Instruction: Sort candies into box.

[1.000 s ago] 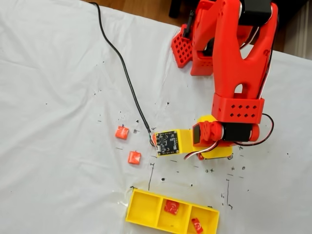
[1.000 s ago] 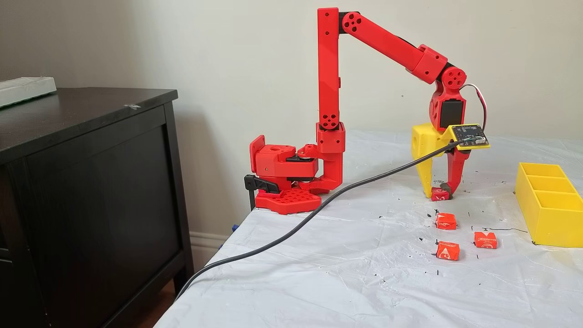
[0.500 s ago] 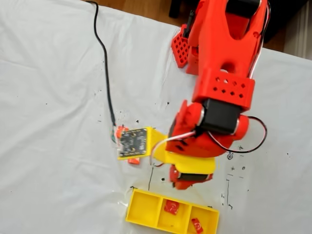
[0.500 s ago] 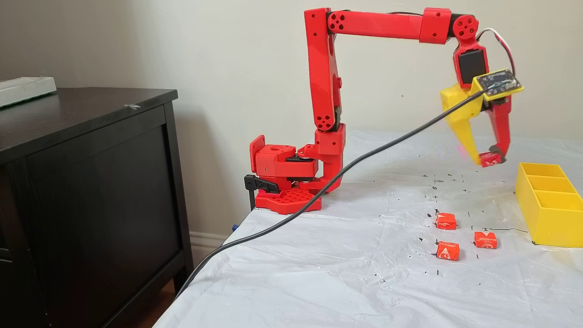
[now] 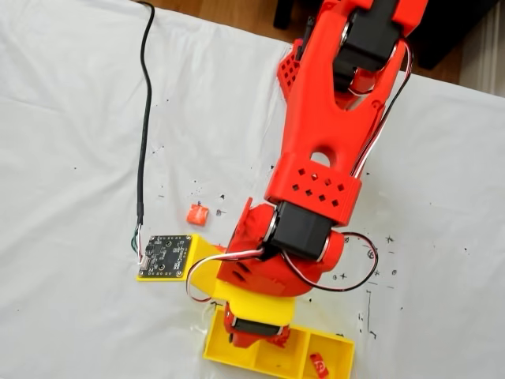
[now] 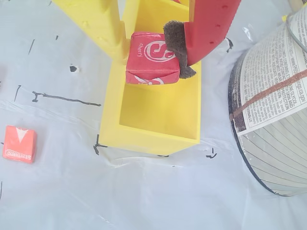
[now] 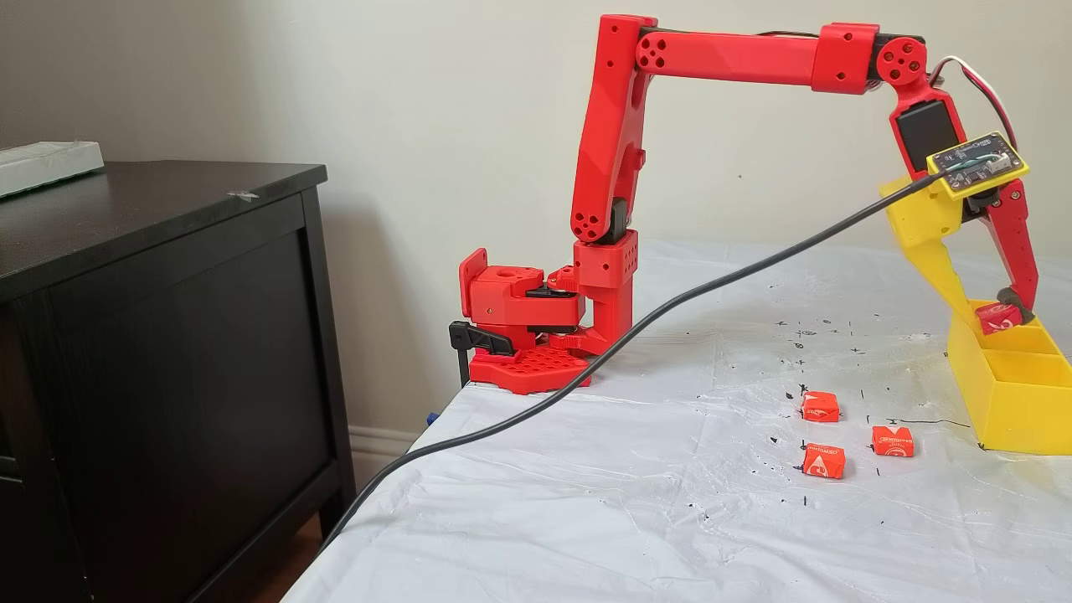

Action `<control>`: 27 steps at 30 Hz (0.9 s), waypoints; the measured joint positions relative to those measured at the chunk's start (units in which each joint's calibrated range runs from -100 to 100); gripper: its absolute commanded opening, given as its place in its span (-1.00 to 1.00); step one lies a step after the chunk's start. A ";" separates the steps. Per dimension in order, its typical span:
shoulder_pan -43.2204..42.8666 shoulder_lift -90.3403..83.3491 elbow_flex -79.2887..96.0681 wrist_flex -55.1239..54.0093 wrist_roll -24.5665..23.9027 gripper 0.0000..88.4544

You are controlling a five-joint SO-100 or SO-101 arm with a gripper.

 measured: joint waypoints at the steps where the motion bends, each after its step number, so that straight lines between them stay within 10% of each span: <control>1: 0.00 0.59 -0.79 0.00 -0.15 -1.00; 16: 0.00 2.89 -3.33 0.00 -0.54 -0.92; 27: 0.00 4.84 -4.73 1.10 0.20 0.06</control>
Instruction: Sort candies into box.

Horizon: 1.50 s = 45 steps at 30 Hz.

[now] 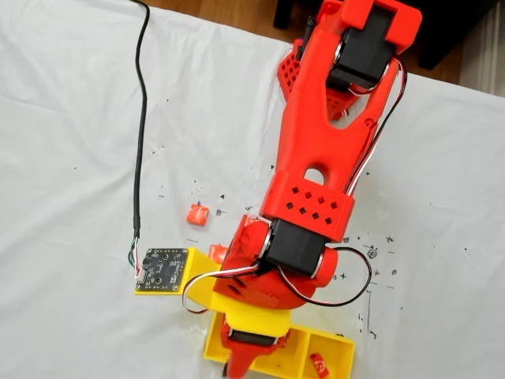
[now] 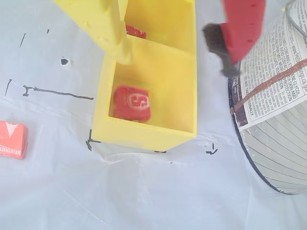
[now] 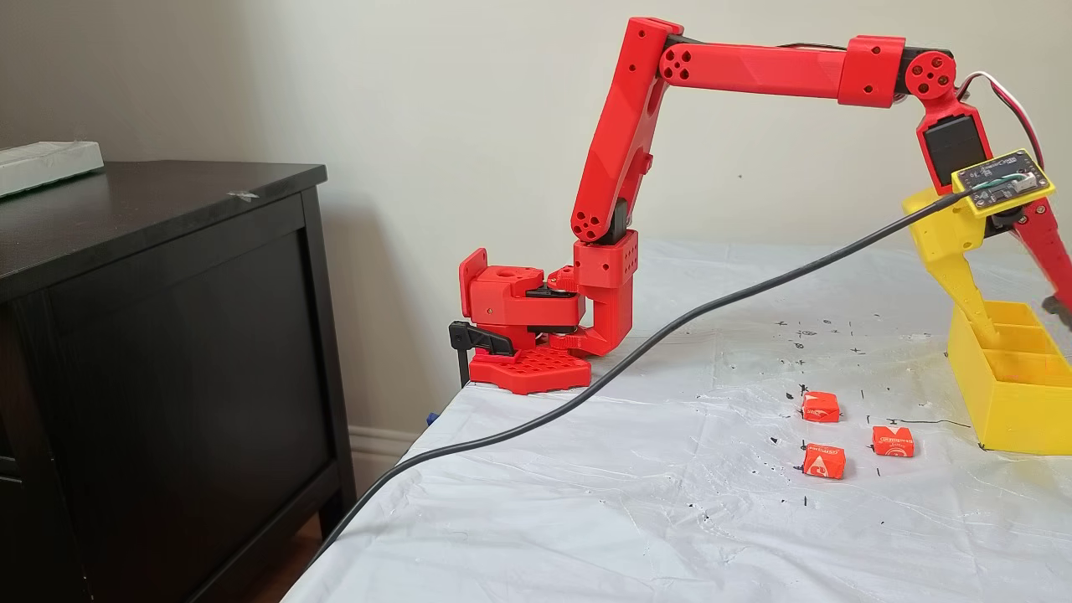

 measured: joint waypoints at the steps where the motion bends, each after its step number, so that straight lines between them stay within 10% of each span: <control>1: 0.00 0.00 0.00 0.00 0.05 0.06; 8: 0.00 0.00 0.00 0.47 0.05 -0.07; 16: 0.00 0.00 0.00 0.78 0.05 -0.95; 45: 6.58 -27.24 31.77 11.38 10.31 -0.88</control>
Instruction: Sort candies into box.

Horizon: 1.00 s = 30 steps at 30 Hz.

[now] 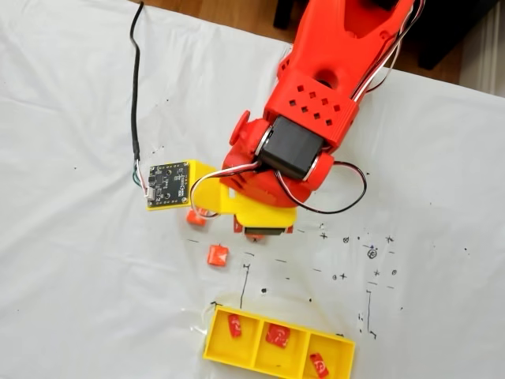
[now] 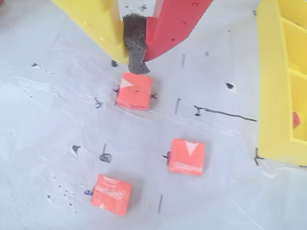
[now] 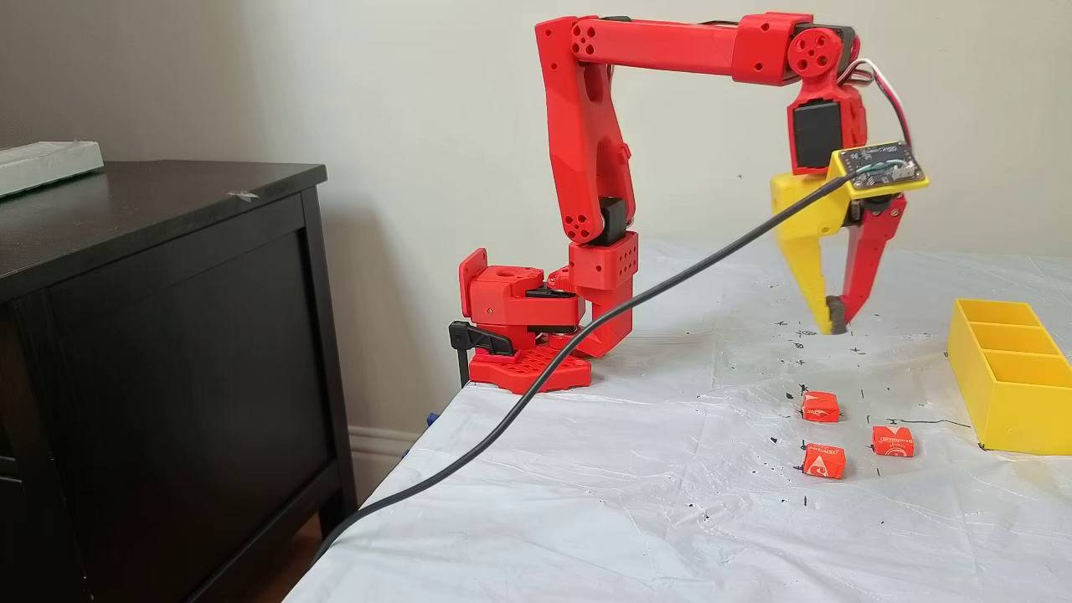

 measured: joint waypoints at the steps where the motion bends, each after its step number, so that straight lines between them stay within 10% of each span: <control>1: 0.24 -0.76 2.45 -0.47 0.54 -0.79; 7: 0.57 -1.27 5.95 -2.59 0.68 -0.45; 30: -0.65 3.99 9.89 -7.61 1.86 -0.36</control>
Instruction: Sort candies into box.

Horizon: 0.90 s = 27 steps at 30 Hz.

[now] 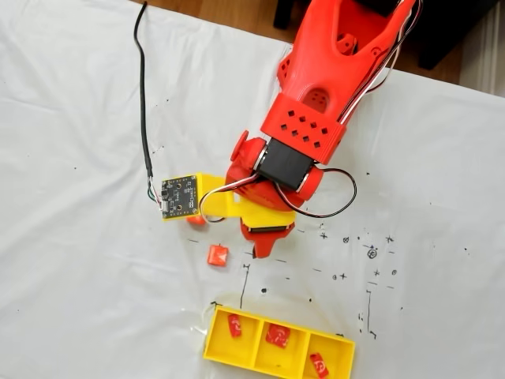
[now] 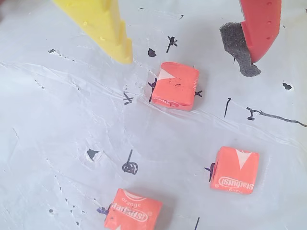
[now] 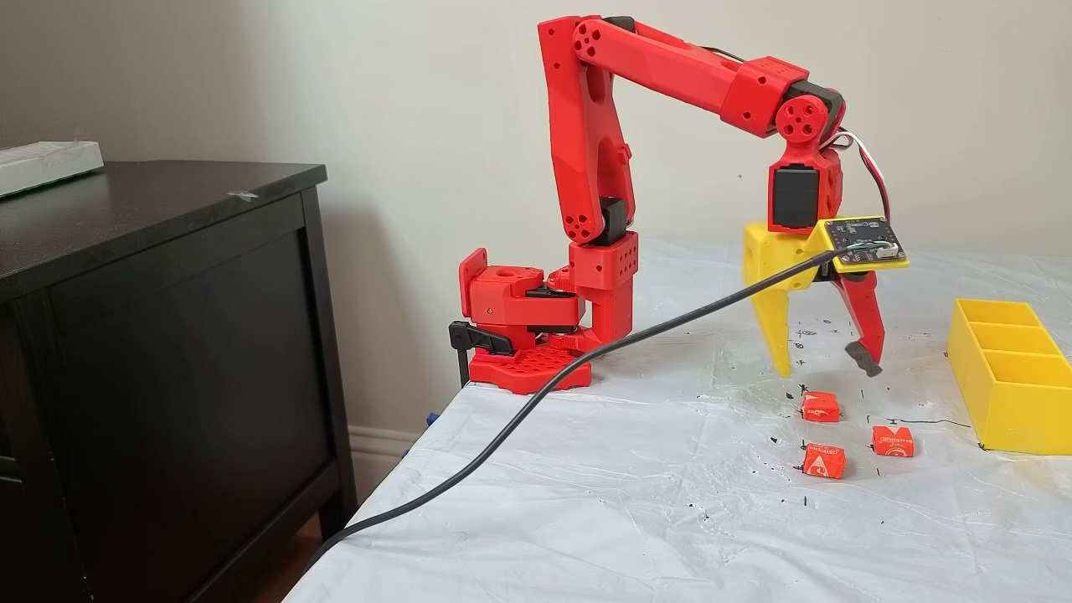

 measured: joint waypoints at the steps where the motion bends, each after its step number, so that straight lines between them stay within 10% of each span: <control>1: 0.00 0.25 0.00 -0.39 -0.10 -0.37; 27: -1.38 9.59 0.00 -7.22 -0.39 -0.42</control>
